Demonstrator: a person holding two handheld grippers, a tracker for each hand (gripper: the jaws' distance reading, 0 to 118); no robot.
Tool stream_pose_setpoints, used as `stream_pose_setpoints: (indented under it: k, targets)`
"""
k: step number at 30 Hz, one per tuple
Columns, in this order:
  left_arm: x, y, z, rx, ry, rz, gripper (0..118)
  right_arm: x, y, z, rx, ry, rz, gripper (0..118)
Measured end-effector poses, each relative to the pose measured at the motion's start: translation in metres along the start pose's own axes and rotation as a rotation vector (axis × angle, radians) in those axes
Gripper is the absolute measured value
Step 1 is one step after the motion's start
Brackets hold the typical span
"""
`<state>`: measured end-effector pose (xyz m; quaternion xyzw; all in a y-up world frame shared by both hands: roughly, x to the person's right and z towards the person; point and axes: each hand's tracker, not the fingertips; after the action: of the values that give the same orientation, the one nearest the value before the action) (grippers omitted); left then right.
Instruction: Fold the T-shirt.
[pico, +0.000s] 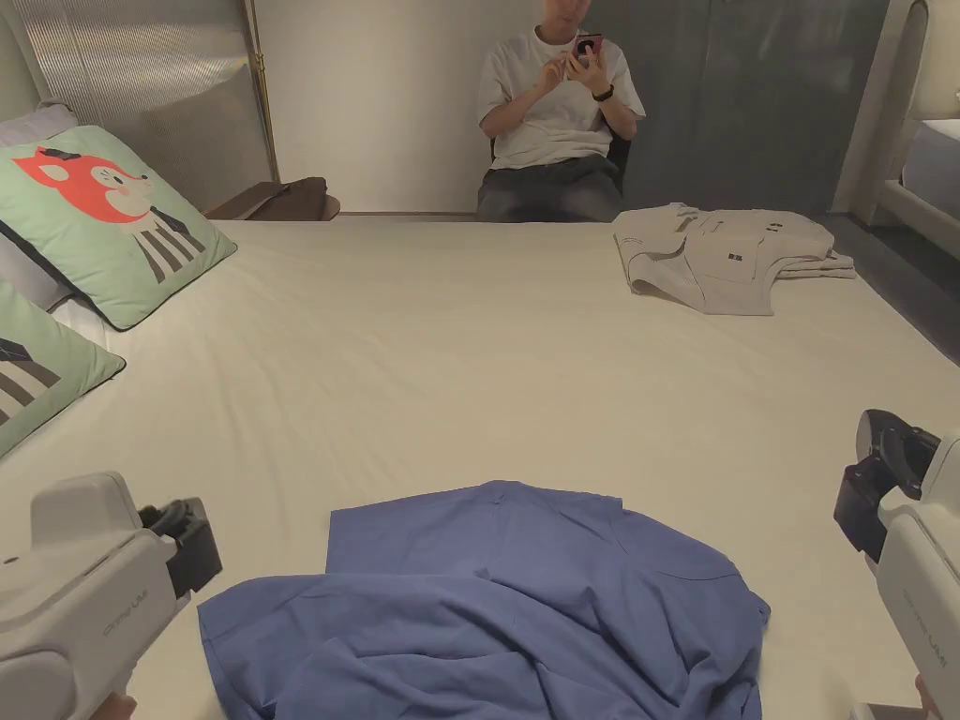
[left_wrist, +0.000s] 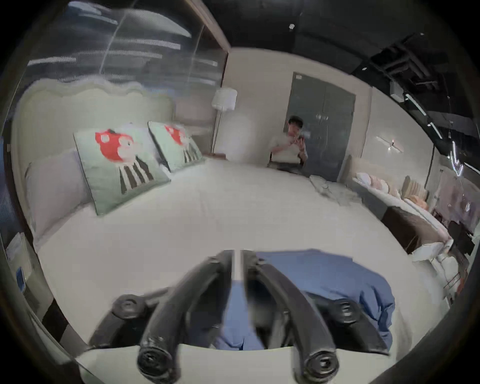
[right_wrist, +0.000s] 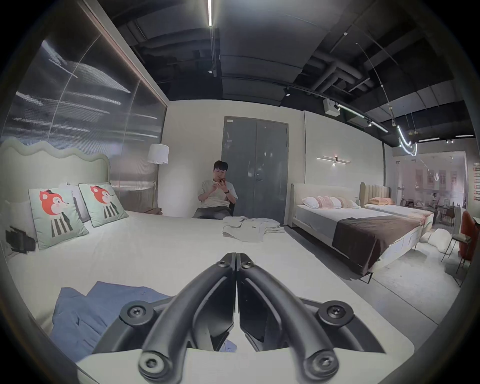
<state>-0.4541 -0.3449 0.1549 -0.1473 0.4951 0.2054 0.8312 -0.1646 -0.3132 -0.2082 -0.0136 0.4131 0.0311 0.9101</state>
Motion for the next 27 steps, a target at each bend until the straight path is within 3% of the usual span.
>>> stream_pose_setpoints:
  k: [1, 3, 4, 5, 12, 14, 15, 16, 18, 20, 21, 22, 25, 27]
  targets:
    - [-0.005, -0.003, -0.013, -0.045, 0.009, 0.011, 24, 0.0, -0.002, -0.001, -0.008, -0.001, 0.003, 0]
    - [-0.016, -0.012, -0.044, -0.139, 0.03, 0.024, 92, 0.0, -0.007, -0.002, -0.027, -0.003, 0.011, 0]
    - [-0.021, -0.016, -0.055, -0.184, 0.037, 0.026, 106, 0.0, -0.009, -0.003, -0.036, -0.005, 0.015, 0]
    - [-0.026, -0.02, -0.071, -0.237, 0.048, 0.025, 108, 0.001, -0.012, -0.004, -0.046, -0.01, 0.019, 0]
    - [-0.038, -0.054, -0.136, -0.424, 0.146, 0.006, 103, 0.005, -0.038, -0.022, -0.121, -0.026, 0.038, 0]
    - [-0.036, -0.062, -0.143, -0.44, 0.138, 0.001, 85, 0.005, -0.044, -0.027, -0.142, -0.029, 0.048, 0]
    - [-0.034, -0.066, -0.145, -0.456, 0.138, -0.004, 68, 0.004, -0.046, -0.027, -0.155, -0.028, 0.048, 0]
    - [-0.03, -0.068, -0.141, -0.465, 0.142, -0.012, 60, 0.005, -0.049, -0.03, -0.171, -0.027, 0.047, 0]
    - [-0.023, -0.074, -0.139, -0.453, 0.168, -0.035, 56, 0.005, -0.056, -0.037, -0.195, -0.033, 0.049, 0]
    - [-0.027, -0.073, -0.142, -0.446, 0.156, -0.055, 31, 0.001, -0.059, -0.039, -0.226, -0.034, 0.052, 1]
    - [-0.027, -0.072, -0.141, -0.443, 0.143, -0.055, 10, 0.001, -0.063, -0.043, -0.25, -0.033, 0.056, 16]
    - [-0.026, -0.072, -0.139, -0.438, 0.135, -0.054, 6, 0.001, -0.067, -0.048, -0.292, -0.025, 0.058, 41]
    - [-0.025, -0.068, -0.136, -0.427, 0.134, -0.059, 6, -0.001, -0.076, -0.061, -0.45, 0.027, 0.038, 68]
    - [-0.026, -0.065, -0.129, -0.399, 0.13, -0.059, 6, 0.006, -0.106, -0.081, -0.529, 0.068, 0.008, 102]
